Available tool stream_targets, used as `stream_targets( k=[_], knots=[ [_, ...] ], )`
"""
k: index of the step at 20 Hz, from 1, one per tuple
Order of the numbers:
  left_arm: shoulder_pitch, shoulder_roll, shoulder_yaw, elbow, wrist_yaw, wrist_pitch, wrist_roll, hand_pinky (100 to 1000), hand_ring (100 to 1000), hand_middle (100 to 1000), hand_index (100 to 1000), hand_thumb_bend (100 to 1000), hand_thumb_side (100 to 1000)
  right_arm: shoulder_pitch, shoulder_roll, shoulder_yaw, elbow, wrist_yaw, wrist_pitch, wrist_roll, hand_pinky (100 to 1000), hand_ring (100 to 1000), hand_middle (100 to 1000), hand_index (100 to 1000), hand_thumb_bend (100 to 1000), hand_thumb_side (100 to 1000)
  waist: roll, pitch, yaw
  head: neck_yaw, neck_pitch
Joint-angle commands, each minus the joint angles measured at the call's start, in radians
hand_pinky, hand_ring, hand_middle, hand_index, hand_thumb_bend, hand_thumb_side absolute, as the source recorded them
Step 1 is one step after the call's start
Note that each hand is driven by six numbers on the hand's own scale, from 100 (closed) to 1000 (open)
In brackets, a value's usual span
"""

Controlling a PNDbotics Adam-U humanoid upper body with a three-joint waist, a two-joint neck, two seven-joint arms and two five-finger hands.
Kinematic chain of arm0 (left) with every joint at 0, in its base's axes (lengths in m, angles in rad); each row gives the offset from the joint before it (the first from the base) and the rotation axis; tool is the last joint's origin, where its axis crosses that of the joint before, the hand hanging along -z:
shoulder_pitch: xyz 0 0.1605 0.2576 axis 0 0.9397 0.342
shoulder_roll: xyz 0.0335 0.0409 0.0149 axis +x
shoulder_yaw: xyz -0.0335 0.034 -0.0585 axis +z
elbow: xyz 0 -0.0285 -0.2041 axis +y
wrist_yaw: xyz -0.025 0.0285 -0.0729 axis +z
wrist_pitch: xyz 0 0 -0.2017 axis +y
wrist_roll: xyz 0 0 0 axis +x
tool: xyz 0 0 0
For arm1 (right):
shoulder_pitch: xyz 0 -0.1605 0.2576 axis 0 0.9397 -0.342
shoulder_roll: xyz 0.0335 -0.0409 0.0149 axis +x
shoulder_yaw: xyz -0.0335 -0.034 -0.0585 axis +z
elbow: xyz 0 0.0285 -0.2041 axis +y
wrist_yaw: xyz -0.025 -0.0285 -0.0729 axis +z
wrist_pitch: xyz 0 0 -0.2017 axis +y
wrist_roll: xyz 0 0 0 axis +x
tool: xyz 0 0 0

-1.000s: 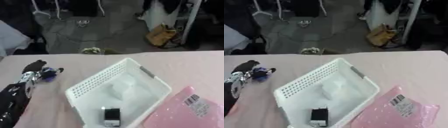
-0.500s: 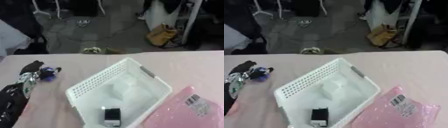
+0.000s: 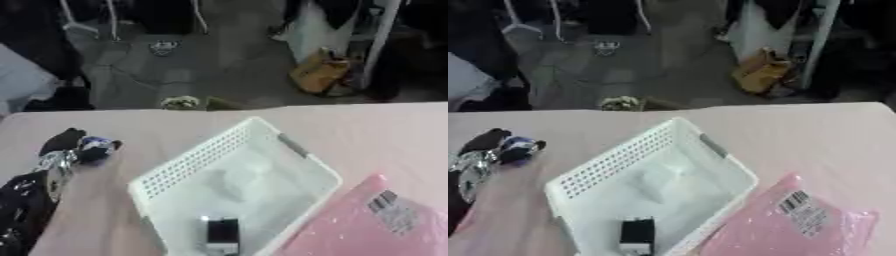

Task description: Pick up objects on the table and place them in the box.

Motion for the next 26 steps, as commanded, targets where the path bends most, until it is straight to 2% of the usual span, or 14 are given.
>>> stream_targets(
  k=[1, 7, 8, 13, 15, 16, 17, 18, 21, 22, 23, 24, 25, 26],
  knots=[
    [-0.021, 0.018, 0.003, -0.003, -0.001, 0.000, -0.009, 1000, 1000, 982, 1000, 896, 1000, -0.006, -0.014, -0.007, -0.020, 0.012, -0.004, -0.010, 777, 817, 766, 778, 100, 1000, -0.016, 0.002, -0.003, 0.004, -0.010],
    [-0.021, 0.006, 0.003, 0.003, -0.019, 0.014, -0.018, 953, 988, 929, 1000, 878, 1000, -0.008, -0.014, -0.008, -0.020, 0.013, -0.004, -0.012, 777, 817, 766, 777, 100, 1000, -0.015, 0.003, -0.007, 0.006, -0.010],
    [-0.021, 0.005, 0.004, 0.005, -0.023, 0.019, -0.018, 907, 940, 895, 998, 868, 1000, -0.008, -0.014, -0.008, -0.020, 0.014, -0.004, -0.012, 777, 817, 766, 777, 100, 1000, -0.015, 0.002, -0.007, 0.008, -0.010],
    [-0.021, 0.002, 0.006, 0.012, -0.039, 0.047, -0.011, 865, 897, 868, 992, 848, 1000, -0.006, -0.012, -0.009, -0.020, 0.015, -0.002, -0.014, 778, 818, 767, 777, 100, 1000, -0.014, 0.003, -0.009, 0.012, -0.012],
    [-0.021, 0.001, 0.009, 0.016, -0.044, 0.062, -0.008, 808, 853, 838, 988, 834, 1000, -0.002, -0.011, -0.010, -0.020, 0.017, -0.001, -0.015, 778, 818, 766, 776, 100, 1000, -0.014, 0.003, -0.011, 0.010, -0.013],
    [-0.021, 0.001, 0.011, 0.018, -0.046, 0.071, -0.005, 729, 820, 817, 981, 810, 1000, -0.001, -0.010, -0.010, -0.020, 0.018, -0.001, -0.015, 778, 818, 766, 776, 100, 1000, -0.014, 0.004, -0.012, 0.010, -0.014],
    [-0.021, 0.000, 0.012, 0.021, -0.048, 0.081, 0.001, 729, 820, 817, 981, 810, 1000, 0.001, -0.010, -0.011, -0.020, 0.019, 0.000, -0.016, 778, 818, 766, 776, 100, 1000, -0.014, 0.004, -0.012, 0.010, -0.015],
    [-0.021, -0.001, 0.013, 0.022, -0.050, 0.089, 0.008, 619, 769, 780, 964, 751, 981, 0.001, -0.009, -0.011, -0.020, 0.020, 0.000, -0.016, 778, 818, 767, 776, 100, 1000, -0.015, 0.005, -0.012, 0.011, -0.015],
    [-0.021, -0.004, 0.012, 0.025, -0.054, 0.106, 0.030, 596, 756, 767, 959, 732, 974, 0.002, -0.009, -0.012, -0.020, 0.022, 0.000, -0.018, 778, 818, 767, 776, 100, 1000, -0.016, 0.006, -0.012, 0.011, -0.017],
    [-0.022, -0.003, 0.012, 0.026, -0.055, 0.111, 0.037, 374, 630, 687, 915, 571, 904, 0.002, -0.009, -0.012, -0.020, 0.022, 0.000, -0.019, 778, 819, 767, 773, 100, 1000, -0.016, 0.006, -0.012, 0.011, -0.016],
    [-0.022, -0.003, 0.012, 0.026, -0.058, 0.119, 0.048, 374, 630, 687, 915, 571, 904, 0.003, -0.009, -0.013, -0.020, 0.023, 0.001, -0.021, 778, 819, 767, 773, 100, 1000, -0.017, 0.006, -0.012, 0.011, -0.015],
    [-0.022, -0.003, 0.011, 0.027, -0.060, 0.125, 0.058, 181, 525, 610, 871, 445, 866, 0.004, -0.009, -0.013, -0.020, 0.023, 0.002, -0.021, 778, 819, 767, 771, 100, 1000, -0.017, 0.006, -0.012, 0.012, -0.014],
    [-0.022, -0.004, 0.010, 0.027, -0.064, 0.130, 0.067, 181, 525, 610, 871, 445, 866, 0.004, -0.008, -0.014, -0.020, 0.024, 0.003, -0.022, 778, 819, 767, 771, 100, 1000, -0.017, 0.006, -0.011, 0.013, -0.012],
    [-0.022, -0.005, 0.009, 0.028, -0.066, 0.134, 0.074, 121, 494, 589, 858, 399, 836, 0.004, -0.008, -0.014, -0.020, 0.024, 0.004, -0.022, 778, 819, 767, 771, 100, 1000, -0.017, 0.006, -0.011, 0.014, -0.012]
  ],
)
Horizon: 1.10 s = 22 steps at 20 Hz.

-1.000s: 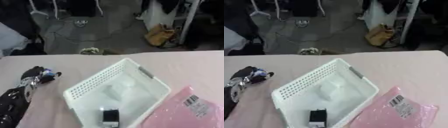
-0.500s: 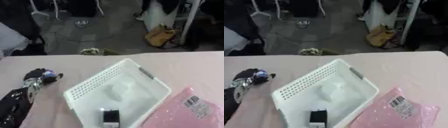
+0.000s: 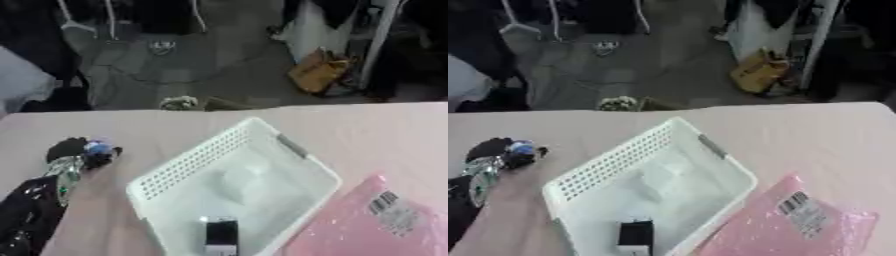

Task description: Pick up objects on the table and place them in the box.

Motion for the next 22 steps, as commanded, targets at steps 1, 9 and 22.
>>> stream_targets(
  k=[1, 9, 22],
  knots=[
    [-0.014, 0.018, 0.005, 0.000, -0.010, 0.014, 0.024, 121, 494, 589, 858, 399, 836, -0.009, -0.017, -0.013, -0.020, 0.012, -0.005, -0.013, 778, 819, 767, 771, 100, 1000, -0.017, 0.002, 0.001, 0.005, -0.007],
    [-0.017, 0.015, 0.005, -0.005, -0.005, 0.025, 0.058, 100, 306, 373, 723, 136, 763, -0.010, -0.016, -0.016, -0.020, 0.014, -0.002, -0.018, 778, 819, 766, 770, 100, 1000, -0.018, 0.000, 0.003, 0.007, -0.003],
    [-0.020, 0.010, -0.008, -0.049, -0.034, -0.003, 0.229, 100, 100, 100, 566, 100, 1000, -0.006, -0.011, -0.015, -0.020, 0.019, 0.007, -0.026, 778, 819, 765, 766, 100, 1000, -0.019, 0.000, 0.007, 0.000, -0.002]
  ],
)
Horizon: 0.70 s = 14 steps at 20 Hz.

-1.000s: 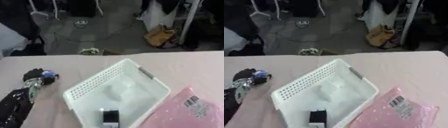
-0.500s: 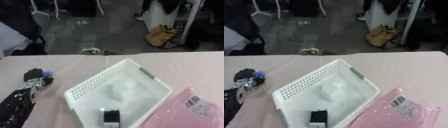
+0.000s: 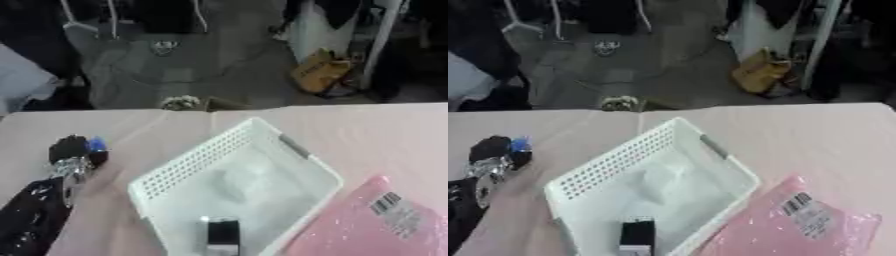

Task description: Pick up objects on the table and place them in the box.

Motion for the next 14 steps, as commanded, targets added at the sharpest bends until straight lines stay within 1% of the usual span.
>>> stream_targets(
  k=[1, 4, 5, 8, 14],
  knots=[
    [-0.022, 0.022, -0.005, -0.038, -0.025, -0.011, 0.077, 100, 100, 100, 517, 100, 1000, -0.008, -0.018, -0.009, -0.020, 0.007, -0.005, -0.012, 778, 818, 765, 765, 100, 1000, -0.016, -0.001, 0.002, -0.003, -0.001],
    [-0.023, 0.022, -0.008, -0.045, -0.032, -0.019, 0.114, 100, 100, 100, 495, 100, 1000, -0.009, -0.018, -0.009, -0.020, 0.007, -0.004, -0.012, 778, 818, 764, 765, 100, 1000, -0.017, -0.002, 0.002, -0.005, 0.000],
    [-0.026, 0.024, -0.016, -0.050, -0.038, -0.026, 0.116, 100, 100, 100, 437, 100, 954, -0.010, -0.018, -0.009, -0.020, 0.006, -0.004, -0.013, 778, 818, 765, 765, 100, 1000, -0.017, -0.003, 0.002, -0.006, 0.002],
    [-0.034, 0.033, -0.033, -0.076, -0.072, -0.040, 0.092, 100, 100, 100, 429, 100, 935, -0.013, -0.020, -0.010, -0.020, 0.005, -0.004, -0.016, 778, 818, 765, 764, 100, 1000, -0.016, -0.007, 0.005, -0.009, 0.005],
    [-0.045, 0.054, -0.049, -0.170, -0.135, -0.040, 0.030, 100, 100, 100, 425, 100, 914, -0.018, -0.025, -0.013, -0.020, 0.006, -0.004, -0.022, 778, 817, 764, 764, 100, 1000, -0.014, -0.011, 0.017, -0.020, 0.010]
  ],
)
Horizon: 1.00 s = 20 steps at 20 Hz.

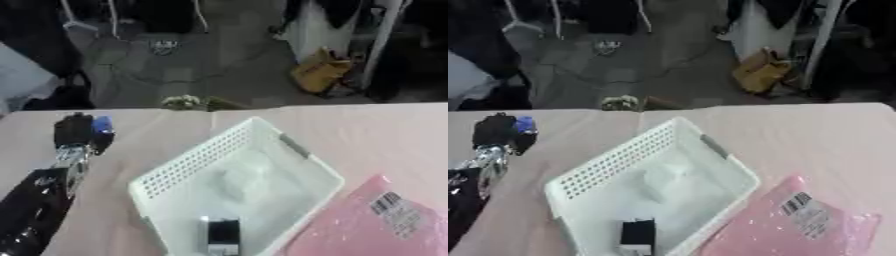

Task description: Pick up objects on the table and place them in the box.

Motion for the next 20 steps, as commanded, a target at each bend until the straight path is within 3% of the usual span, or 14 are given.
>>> stream_targets(
  k=[1, 11, 20],
  knots=[
    [-0.025, 0.056, -0.014, -0.075, -0.032, -0.003, -0.038, 100, 100, 100, 424, 100, 910, -0.016, -0.027, -0.013, -0.020, 0.006, -0.007, -0.016, 778, 817, 764, 764, 100, 1000, -0.012, -0.013, 0.004, -0.009, 0.008],
    [-0.001, 0.117, -0.079, -0.344, -0.093, -0.016, -0.221, 100, 100, 100, 422, 100, 894, -0.022, -0.035, -0.016, -0.020, 0.004, -0.002, -0.024, 777, 816, 764, 764, 100, 1000, -0.003, -0.039, 0.039, -0.041, 0.025],
    [0.061, 0.175, -0.137, -0.748, -0.007, -0.009, -0.395, 100, 100, 100, 418, 100, 884, -0.012, -0.044, -0.013, -0.020, -0.002, 0.008, -0.028, 777, 814, 764, 763, 100, 1000, 0.005, -0.095, 0.078, -0.097, 0.072]
  ],
)
